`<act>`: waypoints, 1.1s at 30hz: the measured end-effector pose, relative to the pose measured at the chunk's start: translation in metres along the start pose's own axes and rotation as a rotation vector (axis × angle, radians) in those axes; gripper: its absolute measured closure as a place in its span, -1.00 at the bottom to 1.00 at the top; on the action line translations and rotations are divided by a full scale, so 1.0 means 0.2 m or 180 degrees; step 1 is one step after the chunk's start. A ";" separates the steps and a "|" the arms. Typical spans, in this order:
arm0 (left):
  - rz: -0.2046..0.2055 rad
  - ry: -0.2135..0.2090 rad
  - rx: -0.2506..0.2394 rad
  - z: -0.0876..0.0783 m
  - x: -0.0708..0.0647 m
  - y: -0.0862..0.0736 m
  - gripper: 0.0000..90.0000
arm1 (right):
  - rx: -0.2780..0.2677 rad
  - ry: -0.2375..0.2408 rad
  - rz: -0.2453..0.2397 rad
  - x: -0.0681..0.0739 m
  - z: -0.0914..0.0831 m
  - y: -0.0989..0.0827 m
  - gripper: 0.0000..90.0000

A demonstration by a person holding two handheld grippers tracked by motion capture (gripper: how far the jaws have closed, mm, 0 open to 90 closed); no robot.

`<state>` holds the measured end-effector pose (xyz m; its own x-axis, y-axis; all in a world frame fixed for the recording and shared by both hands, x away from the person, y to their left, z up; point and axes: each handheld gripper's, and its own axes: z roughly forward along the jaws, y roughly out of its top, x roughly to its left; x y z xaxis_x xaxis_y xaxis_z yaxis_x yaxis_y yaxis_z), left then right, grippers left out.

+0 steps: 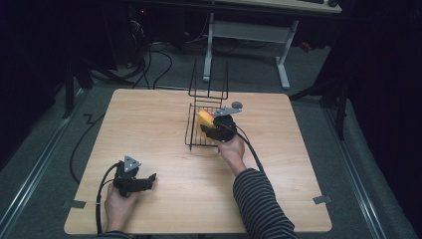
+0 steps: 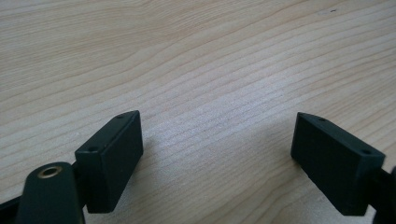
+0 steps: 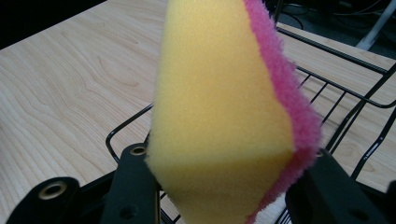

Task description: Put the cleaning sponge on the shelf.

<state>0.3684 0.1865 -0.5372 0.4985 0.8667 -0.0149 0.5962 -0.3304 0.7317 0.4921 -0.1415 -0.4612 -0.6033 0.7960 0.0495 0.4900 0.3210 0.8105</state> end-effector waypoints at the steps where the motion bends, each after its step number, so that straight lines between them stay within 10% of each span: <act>1: 0.0000 0.0000 0.0000 0.00 0.00 0.00 -0.61 | -0.0005 0.0003 0.0017 0.00 0.00 0.00 0.32; 33: 0.0001 0.0000 0.0000 0.00 0.00 0.00 -0.61 | 0.0106 -0.0013 0.0034 0.01 0.05 -0.01 -0.04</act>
<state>0.3684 0.1864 -0.5372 0.4986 0.8667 -0.0147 0.5961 -0.3305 0.7317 0.4966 -0.1350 -0.4689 -0.5953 0.8016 0.0555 0.5170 0.3293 0.7901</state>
